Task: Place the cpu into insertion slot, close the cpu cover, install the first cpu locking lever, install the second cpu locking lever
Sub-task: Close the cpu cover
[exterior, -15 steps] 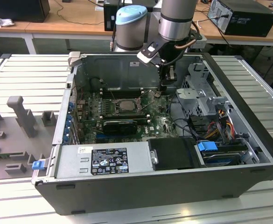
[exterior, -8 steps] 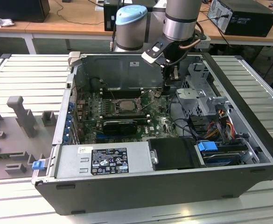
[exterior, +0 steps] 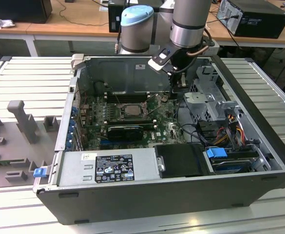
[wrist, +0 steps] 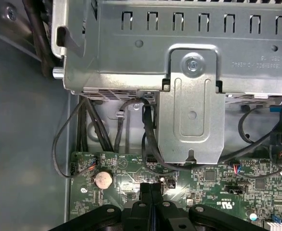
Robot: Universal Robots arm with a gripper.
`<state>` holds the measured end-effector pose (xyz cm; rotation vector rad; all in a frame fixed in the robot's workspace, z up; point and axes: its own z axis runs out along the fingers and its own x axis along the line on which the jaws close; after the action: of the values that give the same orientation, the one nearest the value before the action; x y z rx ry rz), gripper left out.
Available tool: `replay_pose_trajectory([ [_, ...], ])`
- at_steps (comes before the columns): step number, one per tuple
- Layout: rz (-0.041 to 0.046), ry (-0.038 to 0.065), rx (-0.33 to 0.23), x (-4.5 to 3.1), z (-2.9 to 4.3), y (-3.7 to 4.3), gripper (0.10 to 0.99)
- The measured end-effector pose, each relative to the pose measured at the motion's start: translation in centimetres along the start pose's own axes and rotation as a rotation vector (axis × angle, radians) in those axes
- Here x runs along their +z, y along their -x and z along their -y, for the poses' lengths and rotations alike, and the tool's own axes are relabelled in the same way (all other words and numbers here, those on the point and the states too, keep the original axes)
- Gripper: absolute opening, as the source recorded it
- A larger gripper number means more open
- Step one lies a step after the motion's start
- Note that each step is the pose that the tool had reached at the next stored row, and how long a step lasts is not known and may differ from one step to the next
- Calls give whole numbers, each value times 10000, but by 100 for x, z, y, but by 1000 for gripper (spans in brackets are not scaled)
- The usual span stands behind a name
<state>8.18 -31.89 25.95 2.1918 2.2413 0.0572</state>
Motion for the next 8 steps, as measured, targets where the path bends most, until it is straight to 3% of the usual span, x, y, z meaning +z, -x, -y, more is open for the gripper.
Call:
replay_pose_trajectory([
  [8,2,0,0,37,36,3,106],
])
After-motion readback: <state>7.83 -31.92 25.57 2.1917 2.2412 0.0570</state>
